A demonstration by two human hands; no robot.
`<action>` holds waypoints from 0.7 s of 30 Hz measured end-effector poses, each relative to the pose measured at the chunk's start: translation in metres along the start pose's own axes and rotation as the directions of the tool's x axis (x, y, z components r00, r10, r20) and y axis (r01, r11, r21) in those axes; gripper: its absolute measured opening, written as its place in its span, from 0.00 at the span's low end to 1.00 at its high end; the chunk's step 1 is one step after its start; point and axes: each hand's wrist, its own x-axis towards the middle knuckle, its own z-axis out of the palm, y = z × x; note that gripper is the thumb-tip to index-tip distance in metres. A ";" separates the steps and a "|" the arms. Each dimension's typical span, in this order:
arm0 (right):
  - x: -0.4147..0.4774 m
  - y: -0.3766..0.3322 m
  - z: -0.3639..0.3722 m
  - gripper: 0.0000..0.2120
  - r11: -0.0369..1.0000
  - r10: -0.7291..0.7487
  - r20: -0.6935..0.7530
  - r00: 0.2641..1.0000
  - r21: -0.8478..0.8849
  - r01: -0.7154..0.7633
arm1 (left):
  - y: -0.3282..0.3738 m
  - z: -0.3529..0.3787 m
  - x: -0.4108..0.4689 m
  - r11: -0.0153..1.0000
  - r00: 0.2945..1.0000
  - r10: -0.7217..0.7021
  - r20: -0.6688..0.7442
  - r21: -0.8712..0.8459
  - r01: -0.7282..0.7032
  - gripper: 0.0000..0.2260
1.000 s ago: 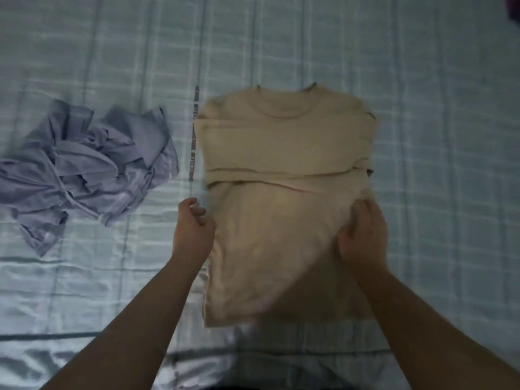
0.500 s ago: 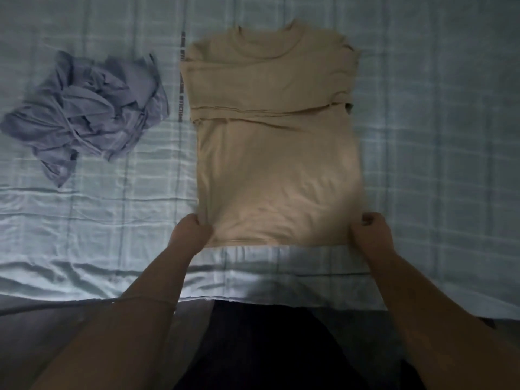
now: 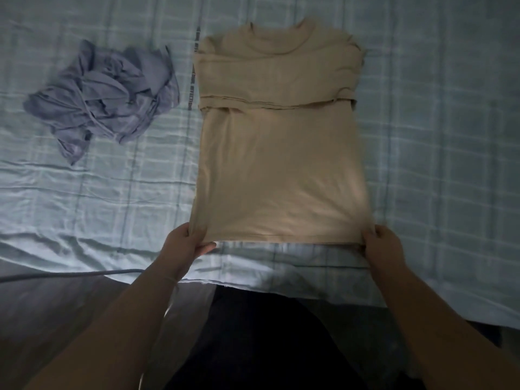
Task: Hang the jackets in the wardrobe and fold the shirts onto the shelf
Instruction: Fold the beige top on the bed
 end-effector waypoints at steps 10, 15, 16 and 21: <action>-0.018 0.050 -0.006 0.12 0.994 0.089 0.063 0.994 -0.067 -0.085 | -0.054 -0.014 -0.020 0.962 0.984 -0.176 -0.017 -0.217 0.168 0.07; -0.034 0.056 -0.010 0.10 0.983 0.181 0.050 0.982 -0.042 -0.179 | -0.079 -0.023 -0.035 0.947 0.973 -0.233 -0.008 -0.230 0.224 0.14; -0.037 0.053 -0.011 0.10 0.979 0.204 0.051 0.978 -0.017 -0.204 | -0.081 -0.025 -0.036 0.940 0.969 -0.247 -0.006 -0.246 0.238 0.15; -0.042 0.038 -0.012 0.06 0.958 0.195 0.118 0.974 0.190 -0.214 | -0.073 -0.022 -0.037 0.932 0.973 -0.229 -0.017 -0.293 0.214 0.12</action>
